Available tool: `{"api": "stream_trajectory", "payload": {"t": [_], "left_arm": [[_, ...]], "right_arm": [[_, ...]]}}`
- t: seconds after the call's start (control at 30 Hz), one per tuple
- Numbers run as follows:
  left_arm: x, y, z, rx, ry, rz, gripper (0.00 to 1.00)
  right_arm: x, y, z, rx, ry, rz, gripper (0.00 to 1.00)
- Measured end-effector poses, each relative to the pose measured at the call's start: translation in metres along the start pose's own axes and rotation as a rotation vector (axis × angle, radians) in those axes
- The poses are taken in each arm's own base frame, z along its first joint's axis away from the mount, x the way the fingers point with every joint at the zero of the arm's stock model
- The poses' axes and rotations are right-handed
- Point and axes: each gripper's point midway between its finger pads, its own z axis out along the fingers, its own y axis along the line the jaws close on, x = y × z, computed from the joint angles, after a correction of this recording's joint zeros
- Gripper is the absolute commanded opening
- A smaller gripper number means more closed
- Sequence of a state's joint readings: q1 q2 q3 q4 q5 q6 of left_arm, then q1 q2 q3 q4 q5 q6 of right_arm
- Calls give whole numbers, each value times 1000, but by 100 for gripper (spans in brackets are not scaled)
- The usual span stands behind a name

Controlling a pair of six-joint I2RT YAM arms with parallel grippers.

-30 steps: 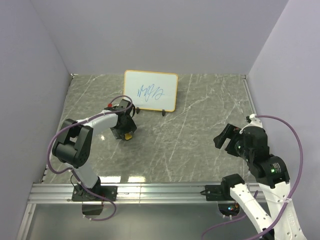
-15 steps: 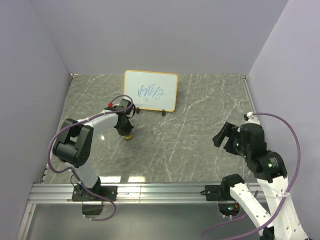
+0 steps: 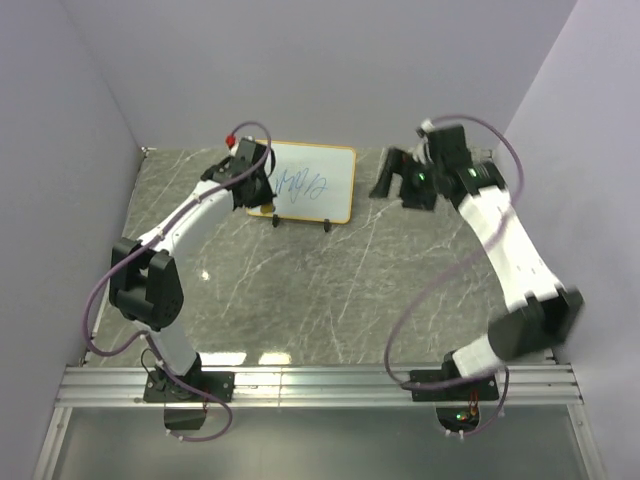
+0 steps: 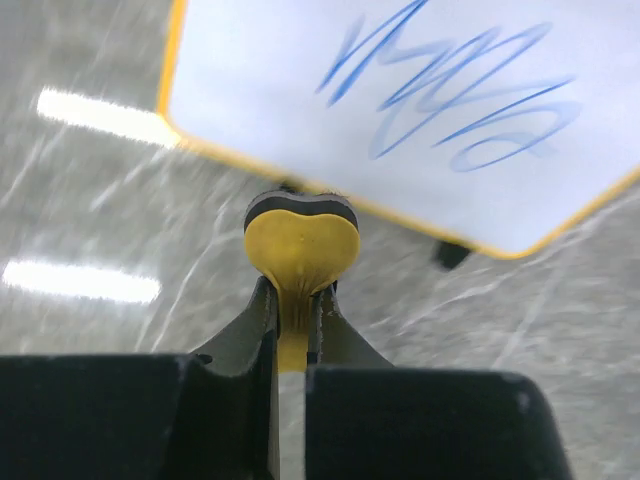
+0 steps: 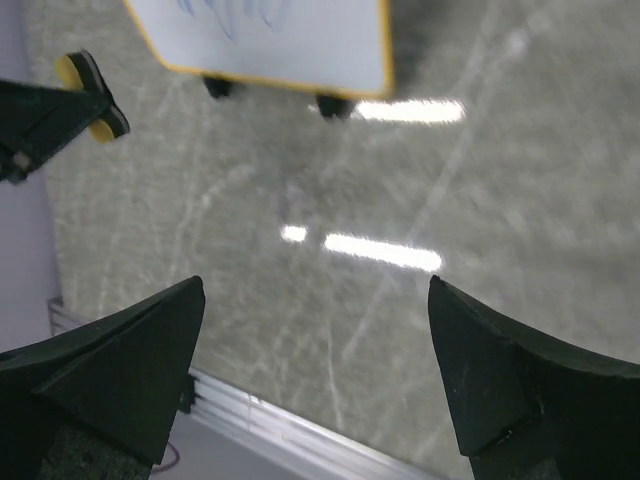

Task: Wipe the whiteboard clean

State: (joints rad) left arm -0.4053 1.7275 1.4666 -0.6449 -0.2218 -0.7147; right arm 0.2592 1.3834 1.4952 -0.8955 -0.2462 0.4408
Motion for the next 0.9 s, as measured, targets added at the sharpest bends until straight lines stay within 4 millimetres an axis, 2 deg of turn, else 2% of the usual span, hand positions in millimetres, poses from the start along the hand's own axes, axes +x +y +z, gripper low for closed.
{"api": "stream_trajectory", "payload": {"t": [0.03, 0.07, 0.1, 0.23, 0.3, 0.37, 0.47, 0.57, 0.67, 0.8, 0.9], "left_arm": [[-13, -10, -5, 30, -25, 14, 0], [-23, -19, -8, 56, -43, 27, 0], [-31, -26, -11, 77, -58, 46, 0], [-44, -48, -6, 145, -61, 132, 0], [-41, -53, 2, 168, -39, 188, 0], [-36, -55, 8, 183, -17, 231, 0], [-30, -59, 16, 207, 16, 274, 0], [-29, -68, 18, 244, 35, 298, 0], [-33, -77, 16, 275, 35, 306, 0], [-46, -88, 14, 297, 6, 312, 0], [-46, -88, 15, 297, 9, 308, 0]], "right_arm": [[-9, 7, 9, -23, 9, -6, 100], [-26, 17, 31, -57, 34, -17, 100], [-38, 25, 44, -82, 47, -21, 100], [-88, 47, 108, -185, 61, -20, 100], [-112, 46, 138, -227, 52, 5, 99], [-127, 39, 163, -263, 47, 48, 97], [-138, 9, 199, -287, 57, 157, 96], [-139, -18, 220, -295, 69, 252, 93], [-147, -30, 230, -330, 54, 294, 91], [-150, -17, 233, -419, 57, 286, 90], [-145, -4, 233, -482, 73, 266, 87]]}}
